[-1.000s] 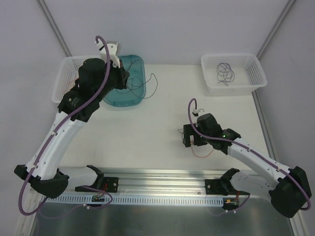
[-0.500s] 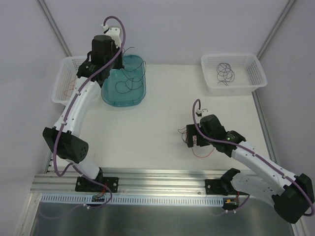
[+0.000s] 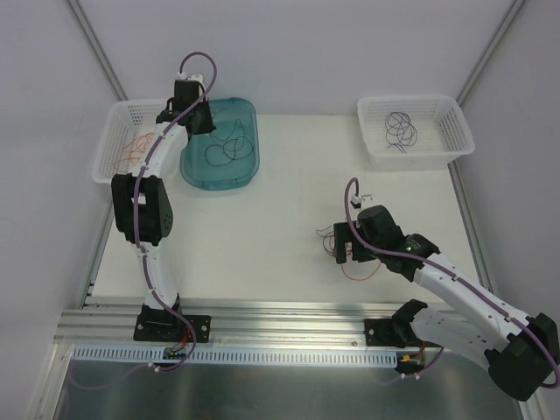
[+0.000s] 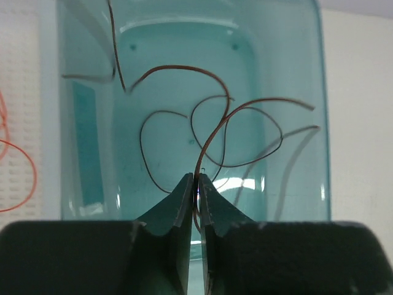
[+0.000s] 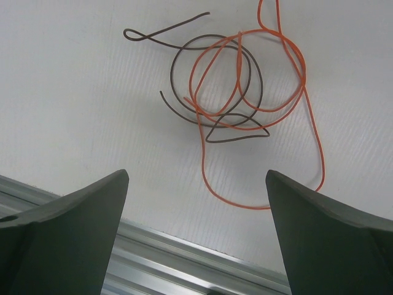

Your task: Untangle the cables

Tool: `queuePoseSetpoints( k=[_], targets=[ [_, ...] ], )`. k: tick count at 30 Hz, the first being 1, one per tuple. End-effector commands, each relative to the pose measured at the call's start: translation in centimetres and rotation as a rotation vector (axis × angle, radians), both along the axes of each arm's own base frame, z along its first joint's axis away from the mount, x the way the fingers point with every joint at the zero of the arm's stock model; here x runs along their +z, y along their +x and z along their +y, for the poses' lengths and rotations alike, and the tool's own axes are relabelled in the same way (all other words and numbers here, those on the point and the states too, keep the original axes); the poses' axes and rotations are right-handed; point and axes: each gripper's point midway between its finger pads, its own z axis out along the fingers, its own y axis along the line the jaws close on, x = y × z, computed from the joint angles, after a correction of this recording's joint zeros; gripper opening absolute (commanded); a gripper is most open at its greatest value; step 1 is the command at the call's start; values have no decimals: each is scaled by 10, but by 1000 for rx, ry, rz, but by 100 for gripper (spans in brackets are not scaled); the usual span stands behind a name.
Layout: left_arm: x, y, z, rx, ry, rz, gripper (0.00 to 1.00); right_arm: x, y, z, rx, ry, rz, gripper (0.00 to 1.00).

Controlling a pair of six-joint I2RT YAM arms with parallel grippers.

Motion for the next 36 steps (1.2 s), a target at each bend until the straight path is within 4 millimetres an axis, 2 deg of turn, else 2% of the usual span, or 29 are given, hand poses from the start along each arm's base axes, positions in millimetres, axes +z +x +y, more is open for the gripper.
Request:
queuePoseSetpoints(
  k=[1,4,7,8,9,11,12,13,14,15,16,17,18,19,20,21,24,25,27,28,30,31,33,34,36],
  targets=[
    [-12,11,-6,7,-95,16,8,5,-2,-7,-6,-23,-18,99],
    [-18,5,-6,9,-135,42,15,7,-2,-10,-12,-28,-27,100],
    [-6,-4,-5,-2,-136,27,29,8,-2,-14,-21,-42,-39,100],
    [-1,-8,-7,-8,-141,21,36,8,-2,-16,-24,-48,-40,100],
    [10,-16,-8,-11,-151,8,49,11,0,-19,-36,-59,-56,100],
    [23,-26,-12,-27,-172,-9,56,11,-1,-26,-52,-84,-61,100],
    [36,-36,-13,-34,-179,-30,66,14,2,-31,-69,-104,-76,100],
    [43,-44,-15,-39,-186,-38,69,14,1,-36,-81,-119,-77,99],
    [55,-59,-22,-74,-202,-52,74,14,1,-39,-90,-130,-78,100],
    [59,-67,-26,-91,-209,-55,85,13,2,-43,-107,-146,-80,100],
    [62,-77,-33,-111,-233,-52,90,12,3,-44,-113,-152,-76,99],
    [80,-92,-40,-143,-251,-83,94,10,3,-46,-125,-160,-67,100],
    [66,-109,-55,-186,-265,-43,98,8,3,-47,-144,-158,-56,100],
    [65,-121,-65,-212,-263,-38,99,6,3,-47,-152,-155,-50,100],
    [59,-141,-71,-230,-256,-26,99,3,4,-47,-159,-148,-33,100],
    [56,-156,-88,-267,-247,-18,99,1,4,-46,-166,-137,-24,99],
    [37,-197,-103,-295,-228,13,99,-9,11,-36,-160,-97,-9,100],
    [32,-212,-116,-323,-230,25,99,-14,12,-35,-162,-92,0,100],
    [11,-244,-124,-341,-233,63,99,-19,18,-26,-148,-66,-2,100],
    [-2,-260,-122,-346,-230,80,99,-24,19,-23,-141,-56,6,100],
    [-17,-280,-123,-346,-241,111,99,-32,25,-16,-133,-51,23,100],
    [-30,-298,-123,-366,-237,133,99,-36,26,-14,-132,-50,36,99],
    [-44,-315,-123,-360,-251,160,99,-46,32,-7,-130,-49,55,97],
    [-58,-329,-121,-363,-248,179,99,-49,35,-5,-135,-51,58,95],
    [-68,-343,-121,-356,-271,199,99,-60,39,-3,-137,-72,75,92]
  ],
)
